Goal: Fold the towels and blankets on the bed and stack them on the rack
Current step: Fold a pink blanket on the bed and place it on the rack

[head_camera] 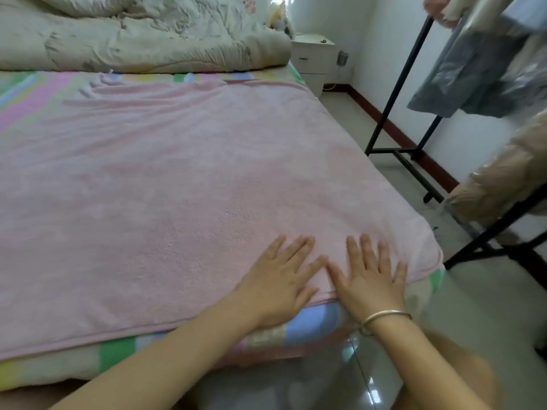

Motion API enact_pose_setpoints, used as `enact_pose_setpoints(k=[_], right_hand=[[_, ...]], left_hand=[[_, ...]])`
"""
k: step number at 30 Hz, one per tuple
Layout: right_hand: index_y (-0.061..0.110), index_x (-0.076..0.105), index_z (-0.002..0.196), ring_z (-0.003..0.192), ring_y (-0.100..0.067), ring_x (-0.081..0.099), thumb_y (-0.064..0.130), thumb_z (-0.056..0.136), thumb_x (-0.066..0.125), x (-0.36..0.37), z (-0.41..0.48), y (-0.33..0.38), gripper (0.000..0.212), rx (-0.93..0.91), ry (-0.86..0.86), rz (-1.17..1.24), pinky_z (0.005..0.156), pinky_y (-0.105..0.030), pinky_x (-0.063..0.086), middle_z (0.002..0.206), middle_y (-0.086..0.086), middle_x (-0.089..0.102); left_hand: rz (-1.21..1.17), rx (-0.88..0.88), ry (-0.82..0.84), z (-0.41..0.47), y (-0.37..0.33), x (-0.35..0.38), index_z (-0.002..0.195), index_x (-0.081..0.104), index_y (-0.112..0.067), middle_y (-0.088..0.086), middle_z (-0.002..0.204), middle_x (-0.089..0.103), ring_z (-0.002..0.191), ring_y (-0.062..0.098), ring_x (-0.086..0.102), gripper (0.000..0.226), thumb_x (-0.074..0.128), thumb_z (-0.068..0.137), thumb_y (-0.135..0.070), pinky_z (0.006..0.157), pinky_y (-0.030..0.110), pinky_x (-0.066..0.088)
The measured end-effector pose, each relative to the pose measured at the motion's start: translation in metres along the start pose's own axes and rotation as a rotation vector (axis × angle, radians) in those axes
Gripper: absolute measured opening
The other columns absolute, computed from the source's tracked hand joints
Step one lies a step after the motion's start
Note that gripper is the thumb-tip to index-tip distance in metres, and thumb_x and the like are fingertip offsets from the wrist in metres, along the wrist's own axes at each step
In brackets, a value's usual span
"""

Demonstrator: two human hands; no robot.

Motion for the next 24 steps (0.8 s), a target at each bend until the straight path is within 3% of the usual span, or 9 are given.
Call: enact_pose_setpoints(k=[5, 8, 11, 13, 16, 20, 24], right_hand=[[0.031, 0.000, 0.154, 0.148, -0.022, -0.014, 0.064, 0.094, 0.020, -0.005, -0.010, -0.060, 0.072, 0.150, -0.059, 0.171, 0.119, -0.044, -0.005, 0.162, 0.000, -0.012], [0.025, 0.024, 0.151, 0.148, -0.025, 0.000, 0.048, 0.099, 0.026, -0.027, 0.006, -0.097, 0.057, 0.192, -0.265, 0.280, 0.118, -0.044, 0.004, 0.162, -0.007, 0.008], [0.015, 0.049, 0.136, 0.133, -0.034, 0.036, 0.030, 0.101, 0.033, -0.042, 0.030, -0.137, 0.042, 0.253, -0.419, 0.496, 0.109, -0.045, 0.030, 0.145, -0.015, 0.044], [0.012, 0.057, 0.128, 0.120, -0.038, 0.047, 0.022, 0.099, 0.039, -0.045, 0.045, -0.158, 0.035, 0.308, -0.417, 0.581, 0.100, -0.044, 0.039, 0.130, -0.017, 0.057], [0.012, 0.062, 0.123, 0.117, -0.036, 0.052, 0.017, 0.095, 0.049, -0.040, 0.060, -0.180, 0.031, 0.402, -0.328, 0.662, 0.098, -0.042, 0.042, 0.127, -0.014, 0.061], [0.016, 0.070, 0.105, 0.107, -0.035, 0.059, 0.033, 0.092, 0.058, -0.027, 0.074, -0.190, 0.024, 0.435, -0.224, 0.699, 0.092, -0.038, 0.046, 0.115, -0.012, 0.068], [0.020, 0.066, 0.096, 0.101, -0.033, 0.060, 0.036, 0.092, 0.057, -0.029, 0.077, -0.190, 0.018, 0.391, -0.275, 0.635, 0.086, -0.039, 0.048, 0.107, -0.009, 0.069]], left_hand=[[0.016, 0.022, 0.069, 0.003, -0.001, 0.003, 0.156, -0.001, -0.032, 0.004, 0.162, -0.011, 0.150, 0.018, -0.013, 0.074, -0.005, 0.090, -0.065, 0.120, 0.044, -0.010], [-0.047, -0.015, 0.057, 0.008, -0.002, -0.005, 0.156, 0.009, -0.031, 0.004, 0.164, -0.002, 0.151, 0.019, -0.003, 0.076, -0.001, 0.089, -0.065, 0.121, 0.042, -0.007], [-0.091, 0.007, -0.002, 0.020, -0.013, -0.014, 0.155, 0.024, -0.026, 0.006, 0.163, 0.012, 0.150, 0.022, 0.012, 0.071, 0.009, 0.091, -0.055, 0.120, 0.039, -0.001], [-0.092, 0.048, 0.007, 0.031, -0.030, -0.016, 0.155, 0.021, -0.025, 0.005, 0.163, 0.008, 0.151, 0.020, 0.008, 0.073, 0.006, 0.090, -0.053, 0.119, 0.035, -0.005], [-0.096, 0.093, 0.006, 0.047, -0.051, -0.017, 0.156, 0.017, -0.025, 0.003, 0.164, 0.005, 0.151, 0.018, 0.005, 0.073, 0.004, 0.089, -0.051, 0.119, 0.033, -0.007], [-0.089, 0.117, -0.010, 0.066, -0.063, -0.018, 0.156, 0.014, -0.025, 0.002, 0.164, 0.003, 0.151, 0.016, 0.003, 0.069, 0.005, 0.092, -0.050, 0.121, 0.034, -0.005], [-0.087, 0.118, 0.019, 0.064, -0.072, 0.001, 0.157, 0.011, -0.026, 0.004, 0.164, 0.001, 0.151, 0.019, -0.001, 0.070, 0.003, 0.092, -0.051, 0.122, 0.040, -0.004]])
Point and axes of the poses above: each hand's wrist, its own z-axis towards the middle knuckle, its own x-axis out of the palm, y = z × x, the point moved 10 cm from there along z, towards the middle knuckle
